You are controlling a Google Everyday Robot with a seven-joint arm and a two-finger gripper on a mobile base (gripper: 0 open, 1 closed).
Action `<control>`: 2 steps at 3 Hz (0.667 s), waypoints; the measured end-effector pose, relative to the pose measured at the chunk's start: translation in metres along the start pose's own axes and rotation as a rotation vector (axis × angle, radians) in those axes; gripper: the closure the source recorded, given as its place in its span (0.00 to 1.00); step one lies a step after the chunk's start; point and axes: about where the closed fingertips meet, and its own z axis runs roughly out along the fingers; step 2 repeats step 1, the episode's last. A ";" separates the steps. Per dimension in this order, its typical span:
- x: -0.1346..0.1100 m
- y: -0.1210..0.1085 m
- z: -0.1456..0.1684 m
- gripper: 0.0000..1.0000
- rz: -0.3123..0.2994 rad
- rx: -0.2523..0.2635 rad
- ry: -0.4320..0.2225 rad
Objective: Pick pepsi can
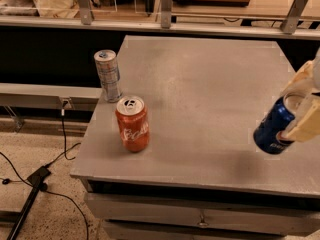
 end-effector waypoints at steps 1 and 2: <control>0.000 -0.004 -0.008 1.00 0.002 0.019 -0.006; 0.000 -0.004 -0.008 1.00 0.002 0.019 -0.006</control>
Offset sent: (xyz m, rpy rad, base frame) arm 0.0000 0.0000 0.0000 0.0000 0.0000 0.0000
